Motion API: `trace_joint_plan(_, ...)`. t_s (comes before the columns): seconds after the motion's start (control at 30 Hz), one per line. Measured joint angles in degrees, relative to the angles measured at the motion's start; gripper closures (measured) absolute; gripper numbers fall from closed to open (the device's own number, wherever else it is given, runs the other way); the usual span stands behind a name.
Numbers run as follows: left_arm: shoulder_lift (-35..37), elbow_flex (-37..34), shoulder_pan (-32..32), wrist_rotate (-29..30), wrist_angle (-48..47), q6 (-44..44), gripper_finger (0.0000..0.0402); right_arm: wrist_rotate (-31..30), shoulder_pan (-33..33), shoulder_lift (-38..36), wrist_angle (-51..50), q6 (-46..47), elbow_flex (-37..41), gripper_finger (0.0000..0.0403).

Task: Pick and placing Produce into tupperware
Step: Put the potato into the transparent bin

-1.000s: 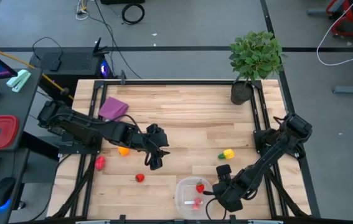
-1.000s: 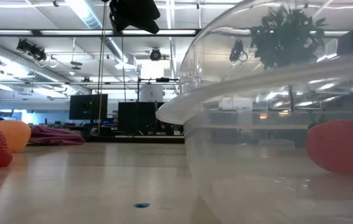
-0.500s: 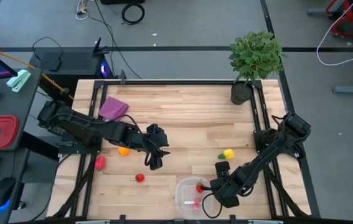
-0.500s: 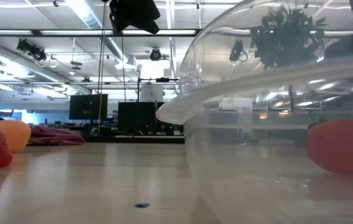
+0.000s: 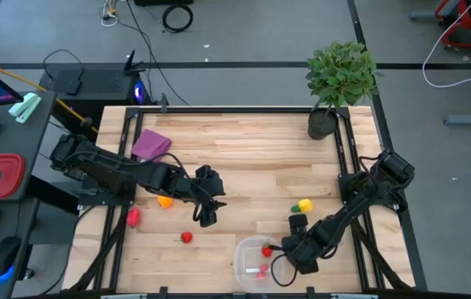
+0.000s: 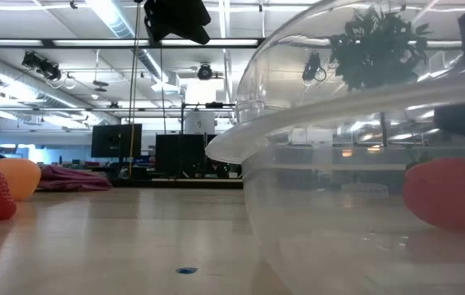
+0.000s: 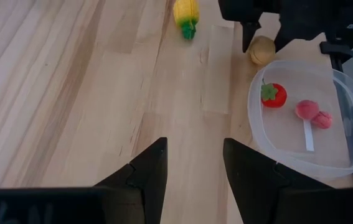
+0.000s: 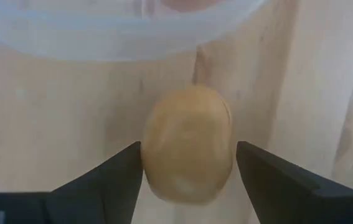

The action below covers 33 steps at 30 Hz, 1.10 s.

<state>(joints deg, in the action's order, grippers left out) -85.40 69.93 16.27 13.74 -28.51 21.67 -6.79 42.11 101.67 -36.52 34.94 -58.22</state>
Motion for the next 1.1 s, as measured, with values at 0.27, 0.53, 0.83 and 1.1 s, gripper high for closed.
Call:
trace_joint_plan(0.27, 0.02, 0.0, 0.0, 0.0, 0.02, 0.0, 0.0239, -0.03, -0.85, 0.0, 1.13, 2.36, 0.57, 0.016)
trace_joint_plan(0.53, 0.02, -0.02, -0.01, 0.0, 0.0, 0.01, 0.0239, -0.07, -0.85, 0.0, 1.13, 2.94, 0.57, 0.0208)
trace_joint_plan(0.83, 0.01, -0.02, 0.0, 0.02, -0.02, 0.02, 0.0239, -0.22, -0.85, -0.52, -1.15, 3.08, -1.2, 0.0219)
trace_joint_plan(1.1, 0.01, -0.02, 0.0, 0.0, 0.02, 0.05, 0.0239, -0.34, -0.85, -6.29, -1.19, 6.1, -1.53, 0.0272)
